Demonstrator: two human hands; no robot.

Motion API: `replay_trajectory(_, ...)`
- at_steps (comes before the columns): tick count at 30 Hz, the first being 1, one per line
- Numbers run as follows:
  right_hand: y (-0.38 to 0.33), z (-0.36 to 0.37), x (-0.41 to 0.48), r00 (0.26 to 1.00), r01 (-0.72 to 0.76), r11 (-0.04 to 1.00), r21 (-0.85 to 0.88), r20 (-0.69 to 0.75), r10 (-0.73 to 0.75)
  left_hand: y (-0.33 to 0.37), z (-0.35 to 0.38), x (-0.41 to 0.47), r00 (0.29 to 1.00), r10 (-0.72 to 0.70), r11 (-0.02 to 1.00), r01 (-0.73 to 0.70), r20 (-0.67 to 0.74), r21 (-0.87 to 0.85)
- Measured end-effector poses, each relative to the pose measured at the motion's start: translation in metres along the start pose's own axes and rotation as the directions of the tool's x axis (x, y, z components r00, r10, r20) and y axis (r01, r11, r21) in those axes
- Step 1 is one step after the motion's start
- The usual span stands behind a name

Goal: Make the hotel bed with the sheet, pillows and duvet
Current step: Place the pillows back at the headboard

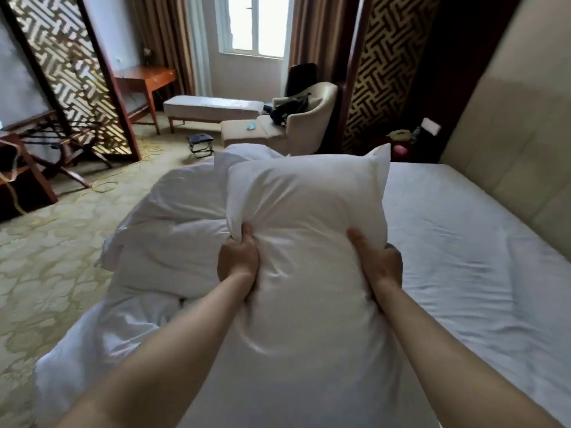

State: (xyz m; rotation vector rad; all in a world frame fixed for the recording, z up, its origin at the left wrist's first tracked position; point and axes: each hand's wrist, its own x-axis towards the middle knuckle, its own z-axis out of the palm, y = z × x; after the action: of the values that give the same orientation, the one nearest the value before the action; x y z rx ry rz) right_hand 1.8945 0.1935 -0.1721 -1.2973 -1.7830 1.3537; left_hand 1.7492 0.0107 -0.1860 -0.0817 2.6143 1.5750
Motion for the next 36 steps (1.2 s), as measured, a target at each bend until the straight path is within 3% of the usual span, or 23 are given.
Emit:
replay_trajectory(6, 0.047, -0.155, -0.007, 0.980, -0.017, 0.998, 0.068, -0.199, 0.030, 0.047, 0.078, -0.119, 0.977, 0.142, 0.989, -0.133, 0.161, -0.067)
replay_trajectory(18, 0.140, -0.432, -0.008, 0.873, -0.058, 0.997, 0.057, -0.482, 0.079, 0.085, 0.250, -0.350, 0.863, 0.164, 0.984, -0.111, 0.477, -0.137)
replay_trajectory(25, 0.175, -0.502, 0.049, 0.812, -0.104, 0.992, 0.068, -0.571, 0.125, 0.119, 0.339, -0.393, 0.818, 0.188, 0.982, -0.144, 0.543, -0.122)
replay_trajectory(36, 0.177, -0.566, 0.215, 0.801, -0.171, 0.985, 0.040, -0.577, 0.162, 0.192, 0.507, -0.384, 0.807, 0.153, 0.988, -0.124, 0.571, -0.089)
